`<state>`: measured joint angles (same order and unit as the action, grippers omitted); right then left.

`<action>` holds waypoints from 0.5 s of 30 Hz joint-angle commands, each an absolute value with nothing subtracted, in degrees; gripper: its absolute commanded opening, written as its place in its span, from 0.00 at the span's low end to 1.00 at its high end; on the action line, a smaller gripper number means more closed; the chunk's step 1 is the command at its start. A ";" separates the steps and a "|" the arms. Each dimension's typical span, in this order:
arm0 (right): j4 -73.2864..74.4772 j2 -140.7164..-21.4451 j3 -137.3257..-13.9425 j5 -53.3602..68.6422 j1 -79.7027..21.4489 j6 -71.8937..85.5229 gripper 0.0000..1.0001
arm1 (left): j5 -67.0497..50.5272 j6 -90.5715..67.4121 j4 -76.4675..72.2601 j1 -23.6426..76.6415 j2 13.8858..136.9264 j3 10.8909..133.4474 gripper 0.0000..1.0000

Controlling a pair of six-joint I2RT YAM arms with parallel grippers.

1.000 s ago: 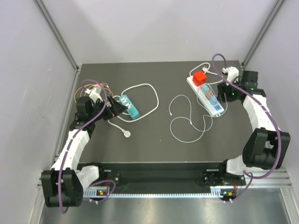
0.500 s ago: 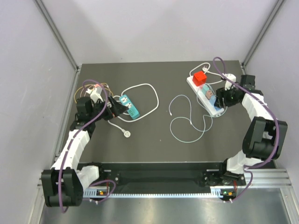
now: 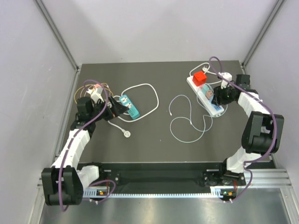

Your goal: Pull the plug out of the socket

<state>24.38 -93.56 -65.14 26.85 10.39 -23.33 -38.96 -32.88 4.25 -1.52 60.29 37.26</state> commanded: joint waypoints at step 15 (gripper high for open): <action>17.67 -100.11 -69.00 18.72 4.40 -20.92 0.10 | -50.18 -38.05 -7.99 -1.15 63.63 36.30 0.99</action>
<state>21.21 -99.63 -66.85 19.35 5.48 -21.39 -44.23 -35.27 -0.27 -1.50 62.41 36.51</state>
